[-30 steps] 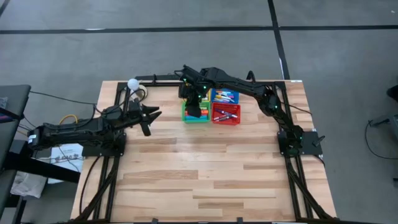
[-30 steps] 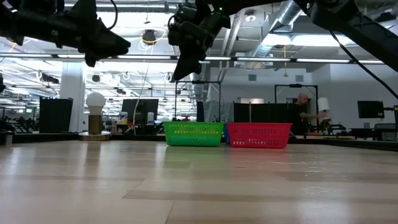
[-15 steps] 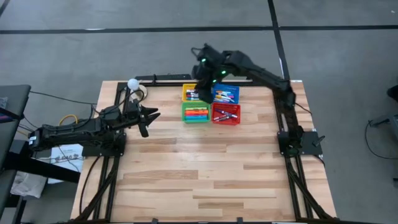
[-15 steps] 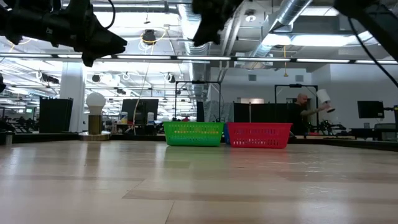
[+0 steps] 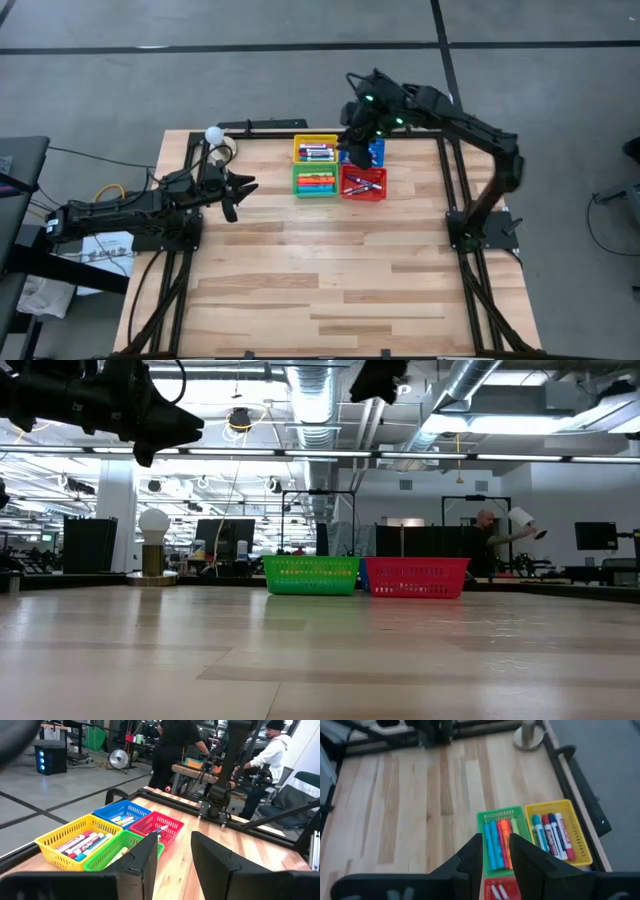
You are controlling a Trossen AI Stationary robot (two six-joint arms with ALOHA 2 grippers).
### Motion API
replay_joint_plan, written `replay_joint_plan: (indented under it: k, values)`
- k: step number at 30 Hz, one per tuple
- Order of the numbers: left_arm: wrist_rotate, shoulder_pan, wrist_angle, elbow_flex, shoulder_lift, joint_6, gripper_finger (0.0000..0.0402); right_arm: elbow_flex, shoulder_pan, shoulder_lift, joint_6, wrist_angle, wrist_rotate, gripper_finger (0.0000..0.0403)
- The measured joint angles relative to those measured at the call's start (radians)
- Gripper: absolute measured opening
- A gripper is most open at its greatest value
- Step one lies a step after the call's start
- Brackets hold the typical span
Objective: Pick & Place Markers
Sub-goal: Return to Home Position
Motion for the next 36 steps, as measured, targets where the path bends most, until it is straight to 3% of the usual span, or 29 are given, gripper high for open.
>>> replay_joint_plan:
  k: [7, 14, 23, 36]
  values:
    - [0.0, 0.0, 0.008, 0.0, 0.0, 0.0, 0.0117, -0.506, 0.0, -0.298, 0.129, 0.335, 0.026, 0.0086]
    - [-0.002, 0.0, 0.014, 0.0, 0.0, 0.0, 0.0117, -0.884, 0.014, -0.595, 0.243, 0.556, 0.027, 0.0086]
    - [-0.007, 0.0, 0.023, 0.0, 0.0, -0.002, 0.0117, -1.159, 0.014, -0.933, 0.392, 0.56, 0.159, 0.0086]
    - [0.045, 0.0, 0.06, 0.001, 0.0, 0.009, 0.0117, -1.465, 0.027, -1.331, 0.449, 0.706, 0.098, 0.0086]
